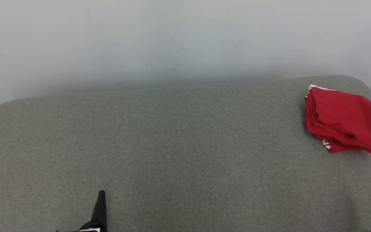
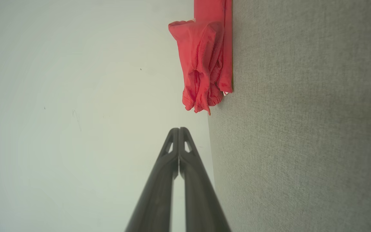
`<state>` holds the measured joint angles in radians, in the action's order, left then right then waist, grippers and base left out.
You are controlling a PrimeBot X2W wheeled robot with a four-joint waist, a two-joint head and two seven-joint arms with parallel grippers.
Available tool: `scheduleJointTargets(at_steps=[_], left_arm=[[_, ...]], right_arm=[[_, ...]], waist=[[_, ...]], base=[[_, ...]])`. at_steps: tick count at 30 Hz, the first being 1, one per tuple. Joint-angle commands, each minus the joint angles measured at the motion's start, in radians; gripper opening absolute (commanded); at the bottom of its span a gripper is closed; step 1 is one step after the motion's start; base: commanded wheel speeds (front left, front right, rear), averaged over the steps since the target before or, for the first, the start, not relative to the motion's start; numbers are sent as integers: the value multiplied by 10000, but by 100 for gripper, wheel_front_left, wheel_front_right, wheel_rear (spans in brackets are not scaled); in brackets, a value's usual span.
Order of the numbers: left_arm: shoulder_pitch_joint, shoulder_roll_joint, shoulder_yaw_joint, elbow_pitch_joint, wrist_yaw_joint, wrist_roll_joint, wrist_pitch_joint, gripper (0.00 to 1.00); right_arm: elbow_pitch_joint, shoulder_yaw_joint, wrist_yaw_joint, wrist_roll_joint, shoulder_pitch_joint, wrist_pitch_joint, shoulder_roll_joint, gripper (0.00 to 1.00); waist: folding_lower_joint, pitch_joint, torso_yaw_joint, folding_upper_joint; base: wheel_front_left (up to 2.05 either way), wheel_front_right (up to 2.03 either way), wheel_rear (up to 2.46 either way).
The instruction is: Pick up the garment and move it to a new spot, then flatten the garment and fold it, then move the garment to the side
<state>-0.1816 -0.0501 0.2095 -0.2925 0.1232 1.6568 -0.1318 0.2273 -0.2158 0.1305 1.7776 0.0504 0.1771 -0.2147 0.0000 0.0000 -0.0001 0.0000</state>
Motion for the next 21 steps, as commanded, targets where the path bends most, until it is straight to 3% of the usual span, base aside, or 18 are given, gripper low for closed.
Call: scheduleJointTargets(at_steps=[1, 21], left_arm=[[-28, -7, 9, -43, 69, 94, 41, 0], [-28, -6, 10, -47, 72, 94, 41, 0]], right_arm=[[19, -22, 4, -37, -5, 58, -9, 0], [29, -59, 4, -97, 9, 69, 31, 0]], waist=[[0, 0, 0, 0], [0, -1, 0, 0]], base=[[0, 0, 0], [0, 0, 0]])
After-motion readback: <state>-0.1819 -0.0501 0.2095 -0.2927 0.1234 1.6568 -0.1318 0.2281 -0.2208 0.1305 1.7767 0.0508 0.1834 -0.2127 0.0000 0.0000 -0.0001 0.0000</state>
